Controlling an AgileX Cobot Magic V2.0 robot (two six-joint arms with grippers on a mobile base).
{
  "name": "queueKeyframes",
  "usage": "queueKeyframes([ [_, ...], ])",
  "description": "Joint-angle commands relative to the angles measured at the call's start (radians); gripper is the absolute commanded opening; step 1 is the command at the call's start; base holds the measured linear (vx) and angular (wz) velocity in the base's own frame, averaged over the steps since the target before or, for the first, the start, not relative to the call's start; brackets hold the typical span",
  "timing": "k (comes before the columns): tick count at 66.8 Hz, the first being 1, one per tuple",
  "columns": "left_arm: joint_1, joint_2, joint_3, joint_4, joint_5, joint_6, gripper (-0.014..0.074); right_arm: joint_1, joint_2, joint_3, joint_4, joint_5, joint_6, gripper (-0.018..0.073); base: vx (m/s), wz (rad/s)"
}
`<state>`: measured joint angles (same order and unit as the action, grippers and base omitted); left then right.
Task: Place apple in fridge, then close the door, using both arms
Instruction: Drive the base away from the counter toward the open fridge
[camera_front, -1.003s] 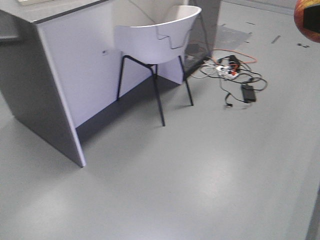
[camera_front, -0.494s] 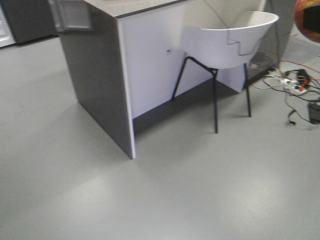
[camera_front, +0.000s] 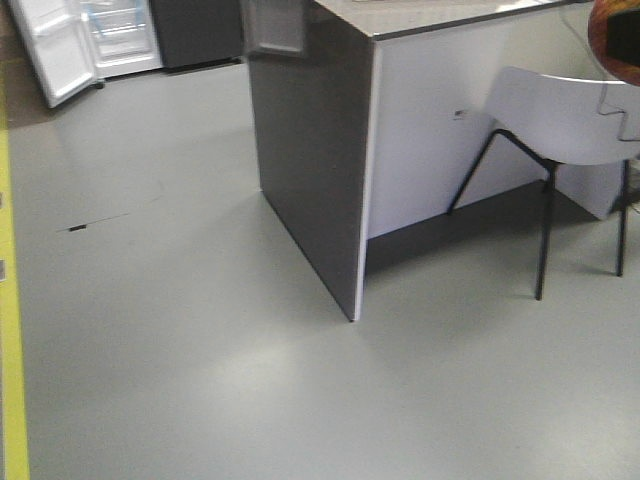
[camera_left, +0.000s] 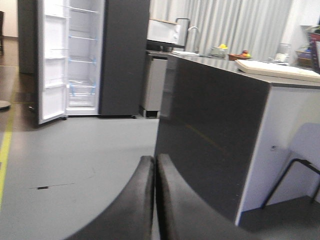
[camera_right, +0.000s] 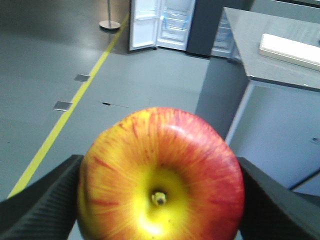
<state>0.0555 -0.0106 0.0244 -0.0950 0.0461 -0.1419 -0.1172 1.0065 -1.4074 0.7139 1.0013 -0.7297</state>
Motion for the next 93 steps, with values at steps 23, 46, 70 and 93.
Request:
queueKeyframes([
  [23,-0.006,0.005,-0.018,-0.010,-0.074,0.001,-0.0007,-0.002,-0.011,-0.024,0.043,-0.062,-0.008,0.0193,0.05,0.34],
  [46,-0.006,0.005,-0.018,-0.010,-0.074,0.001,-0.0007,-0.002,-0.011,-0.024,0.043,-0.062,-0.008,0.0193,0.07,0.31],
  [70,-0.006,0.005,-0.018,-0.010,-0.074,0.001,-0.0007,-0.002,-0.011,-0.024,0.043,-0.062,-0.008,0.0193,0.08,0.30],
  [93,-0.006,0.005,-0.018,-0.010,-0.074,0.001,-0.0007,-0.002,-0.011,-0.024,0.043,-0.063,-0.008,0.0193,0.06,0.17],
])
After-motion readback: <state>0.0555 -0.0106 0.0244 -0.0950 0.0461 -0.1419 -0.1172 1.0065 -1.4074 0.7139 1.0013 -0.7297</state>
